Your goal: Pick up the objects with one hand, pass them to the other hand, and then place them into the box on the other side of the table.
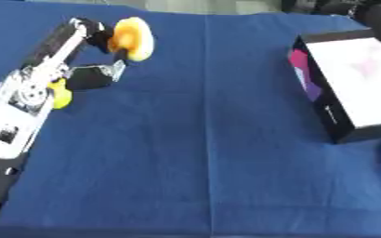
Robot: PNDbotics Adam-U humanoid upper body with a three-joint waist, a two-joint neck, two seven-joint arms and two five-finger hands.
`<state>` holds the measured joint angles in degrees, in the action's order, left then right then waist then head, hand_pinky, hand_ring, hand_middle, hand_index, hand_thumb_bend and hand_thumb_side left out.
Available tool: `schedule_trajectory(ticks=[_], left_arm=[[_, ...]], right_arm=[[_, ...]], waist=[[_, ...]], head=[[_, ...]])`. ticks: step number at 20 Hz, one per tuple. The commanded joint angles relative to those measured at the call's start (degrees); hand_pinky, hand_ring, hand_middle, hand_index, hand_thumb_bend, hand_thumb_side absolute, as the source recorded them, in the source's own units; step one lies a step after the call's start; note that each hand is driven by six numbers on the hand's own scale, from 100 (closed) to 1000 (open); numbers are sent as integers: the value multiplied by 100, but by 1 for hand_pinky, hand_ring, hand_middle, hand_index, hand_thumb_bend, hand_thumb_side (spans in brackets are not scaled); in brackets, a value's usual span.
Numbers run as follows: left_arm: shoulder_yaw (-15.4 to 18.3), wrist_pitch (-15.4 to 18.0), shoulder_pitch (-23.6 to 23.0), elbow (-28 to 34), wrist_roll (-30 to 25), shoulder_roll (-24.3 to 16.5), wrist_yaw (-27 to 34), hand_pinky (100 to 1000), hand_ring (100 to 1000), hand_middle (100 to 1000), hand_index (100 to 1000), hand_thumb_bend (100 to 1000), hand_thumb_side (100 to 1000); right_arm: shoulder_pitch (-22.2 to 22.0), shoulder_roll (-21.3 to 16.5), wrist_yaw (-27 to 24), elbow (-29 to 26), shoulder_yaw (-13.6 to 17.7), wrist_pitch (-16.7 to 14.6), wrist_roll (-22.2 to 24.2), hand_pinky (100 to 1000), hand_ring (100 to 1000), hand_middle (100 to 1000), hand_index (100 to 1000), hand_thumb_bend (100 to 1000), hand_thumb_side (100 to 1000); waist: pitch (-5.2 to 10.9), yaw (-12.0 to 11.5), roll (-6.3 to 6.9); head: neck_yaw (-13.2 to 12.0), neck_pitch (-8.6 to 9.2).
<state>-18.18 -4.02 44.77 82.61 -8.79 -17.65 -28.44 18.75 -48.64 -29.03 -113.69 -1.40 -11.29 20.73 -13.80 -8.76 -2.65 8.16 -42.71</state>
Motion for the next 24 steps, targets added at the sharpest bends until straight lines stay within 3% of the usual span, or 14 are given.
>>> schedule_trajectory(ticks=[1, 10, 24], left_arm=[[-32, 129, 90, 30, 177, 152, -85, 770, 581, 526, 446, 100, 326], [-142, 534, 138, -224, 526, 682, -245, 773, 577, 525, 446, 100, 379], [-264, 1053, 195, -563, 1023, 1172, -389, 773, 573, 523, 446, 100, 434]], right_arm=[[137, -140, 81, -90, -62, 35, 142, 922, 1000, 946, 1000, 100, 470], [365, -51, 481, -90, -364, 100, 349, 922, 1000, 954, 1000, 100, 425], [602, 1, 1304, -90, -726, 175, 462, 923, 1000, 975, 1000, 100, 305]], waist=[[134, -13, -80], [103, -77, -153], [-2, -186, -213]], head=[[92, 26], [262, 7], [480, 29]])
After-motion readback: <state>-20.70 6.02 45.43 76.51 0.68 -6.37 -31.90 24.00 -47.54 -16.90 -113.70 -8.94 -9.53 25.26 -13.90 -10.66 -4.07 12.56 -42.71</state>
